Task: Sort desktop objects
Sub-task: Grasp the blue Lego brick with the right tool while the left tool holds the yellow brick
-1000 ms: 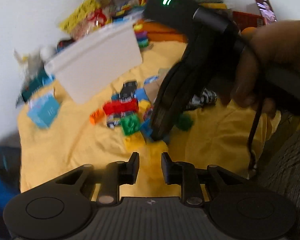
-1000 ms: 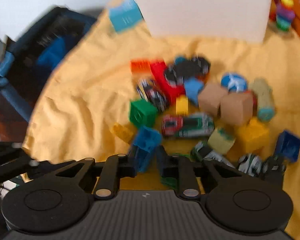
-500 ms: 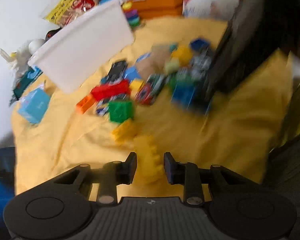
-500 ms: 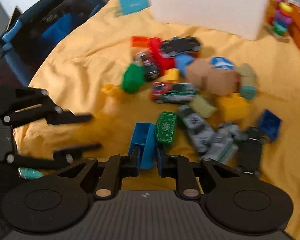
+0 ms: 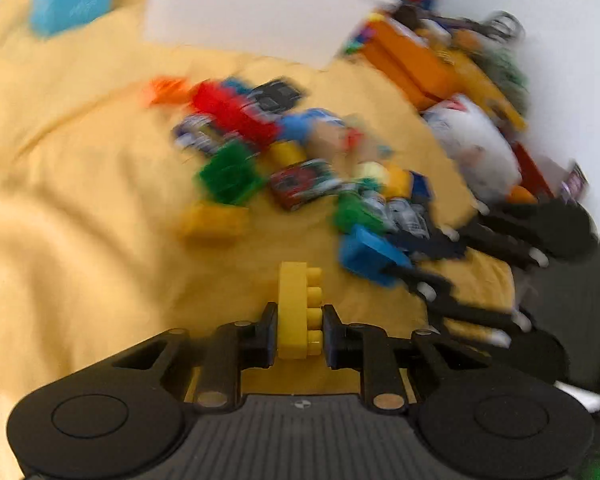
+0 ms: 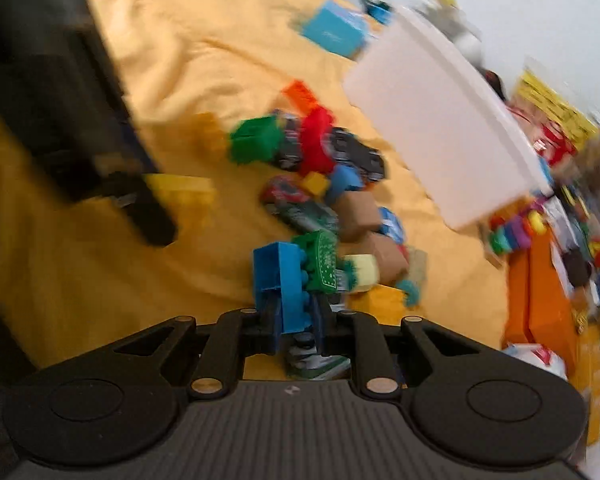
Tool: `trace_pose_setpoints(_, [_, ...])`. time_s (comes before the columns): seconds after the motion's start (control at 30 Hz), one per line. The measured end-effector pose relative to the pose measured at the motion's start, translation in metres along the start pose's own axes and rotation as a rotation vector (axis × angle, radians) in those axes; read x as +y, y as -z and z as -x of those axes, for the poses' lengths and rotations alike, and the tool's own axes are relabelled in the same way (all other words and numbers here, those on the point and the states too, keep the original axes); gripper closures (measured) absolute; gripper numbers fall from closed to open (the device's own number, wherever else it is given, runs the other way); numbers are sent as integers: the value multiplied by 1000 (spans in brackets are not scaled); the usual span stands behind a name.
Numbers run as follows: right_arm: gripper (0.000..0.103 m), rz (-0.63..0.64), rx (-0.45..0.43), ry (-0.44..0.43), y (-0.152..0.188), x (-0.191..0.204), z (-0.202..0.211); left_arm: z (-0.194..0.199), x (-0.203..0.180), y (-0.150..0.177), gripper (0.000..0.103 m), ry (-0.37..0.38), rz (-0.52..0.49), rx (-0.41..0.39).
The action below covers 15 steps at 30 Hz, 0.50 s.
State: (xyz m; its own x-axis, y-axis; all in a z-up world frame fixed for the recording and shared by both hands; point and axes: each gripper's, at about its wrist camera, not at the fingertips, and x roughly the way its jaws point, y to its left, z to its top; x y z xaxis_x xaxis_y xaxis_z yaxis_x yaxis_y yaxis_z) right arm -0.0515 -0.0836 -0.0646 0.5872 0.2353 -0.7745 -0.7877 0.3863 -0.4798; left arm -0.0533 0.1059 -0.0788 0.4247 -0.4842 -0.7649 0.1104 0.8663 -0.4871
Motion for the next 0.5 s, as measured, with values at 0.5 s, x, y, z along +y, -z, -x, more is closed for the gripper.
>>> trace_pose_setpoints(0.5, [76,-400,-161,-300,7,-46,29,36,-52,15,46,-392,-419,-173])
